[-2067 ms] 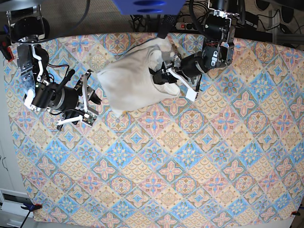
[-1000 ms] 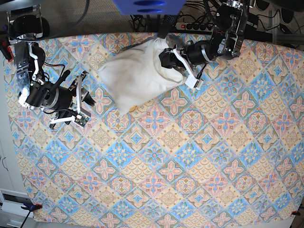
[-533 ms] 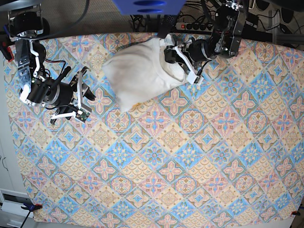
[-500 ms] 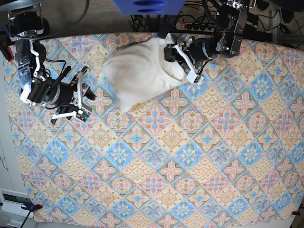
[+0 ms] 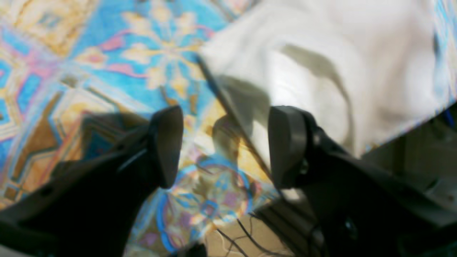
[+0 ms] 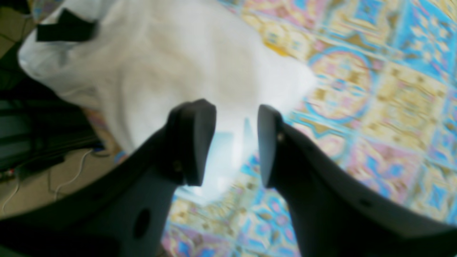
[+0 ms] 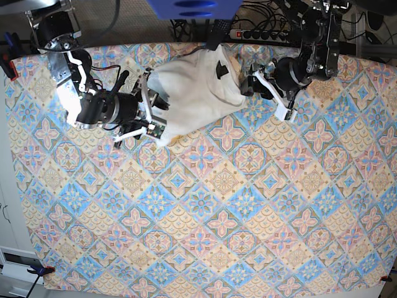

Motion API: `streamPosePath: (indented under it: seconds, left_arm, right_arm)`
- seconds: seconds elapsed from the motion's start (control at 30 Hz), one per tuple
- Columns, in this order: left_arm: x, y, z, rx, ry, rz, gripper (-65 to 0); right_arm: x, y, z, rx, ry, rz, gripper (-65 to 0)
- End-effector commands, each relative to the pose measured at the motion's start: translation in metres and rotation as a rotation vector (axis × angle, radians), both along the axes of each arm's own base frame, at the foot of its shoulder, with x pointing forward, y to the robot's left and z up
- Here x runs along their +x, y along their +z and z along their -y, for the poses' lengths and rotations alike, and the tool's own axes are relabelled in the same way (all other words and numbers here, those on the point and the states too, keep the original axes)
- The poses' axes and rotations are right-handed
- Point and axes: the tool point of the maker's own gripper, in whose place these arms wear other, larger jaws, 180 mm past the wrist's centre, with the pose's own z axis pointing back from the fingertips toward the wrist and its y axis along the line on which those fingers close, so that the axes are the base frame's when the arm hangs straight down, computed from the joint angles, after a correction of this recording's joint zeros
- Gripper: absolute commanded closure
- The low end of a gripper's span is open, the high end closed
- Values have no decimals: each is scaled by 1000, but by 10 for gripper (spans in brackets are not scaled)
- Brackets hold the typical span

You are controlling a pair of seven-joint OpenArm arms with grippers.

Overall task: Fold the T-shirt properly
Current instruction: 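Smooth the folded bundle with both grippers and release, then grasp the bundle's edges with both grippers and fold it over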

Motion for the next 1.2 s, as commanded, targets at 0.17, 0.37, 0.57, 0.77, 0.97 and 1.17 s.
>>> streamPosePath:
  seconds: [0.17, 0.37, 0.57, 0.77, 0.97, 1.17]
  left_arm:
    - [28, -20, 16, 28, 25, 2, -375]
    - [31, -46, 7, 166, -6, -37, -375]
    - [35, -50, -6, 237, -5, 13, -375]
    - [39, -46, -14, 296, -21, 41, -375]
    - [42, 3, -44, 365, -7, 177, -374]
    - [33, 50, -79, 416, 100, 273, -374]
  right_arm:
    - [-19, -41, 24, -179, 60, -53, -163]
    - [-42, -83, 56, -351, 64, -132, -161]
    - [-63, -91, 75, -411, 85, -163, -161]
    - [-67, -79, 93, -451, 111, -132, -158]
    - [-38, -46, 113, -460, 34, -17, -157]
    - [-2, -24, 129, -423, -133, 62, -157]
